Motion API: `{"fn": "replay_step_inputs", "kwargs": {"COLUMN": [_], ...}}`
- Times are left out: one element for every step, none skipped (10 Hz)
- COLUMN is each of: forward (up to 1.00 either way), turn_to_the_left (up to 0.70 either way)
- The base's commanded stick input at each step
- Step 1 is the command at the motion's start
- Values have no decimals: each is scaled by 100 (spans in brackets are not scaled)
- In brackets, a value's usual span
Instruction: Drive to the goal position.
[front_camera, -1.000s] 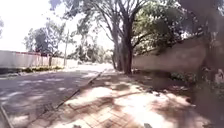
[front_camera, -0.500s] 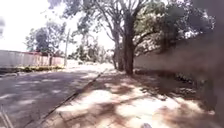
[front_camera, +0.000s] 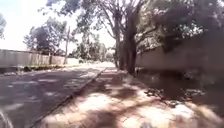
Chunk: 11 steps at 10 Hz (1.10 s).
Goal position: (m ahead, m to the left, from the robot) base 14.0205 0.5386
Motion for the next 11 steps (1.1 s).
{"fn": "replay_step_inputs", "kwargs": {"forward": [70, 70, 70, 70, 70, 70, 70, 70, 70, 70, 70], "turn_to_the_left": [0, 0, 0, 0, 0, 0, 0, 0, 0, 0, 0]}}
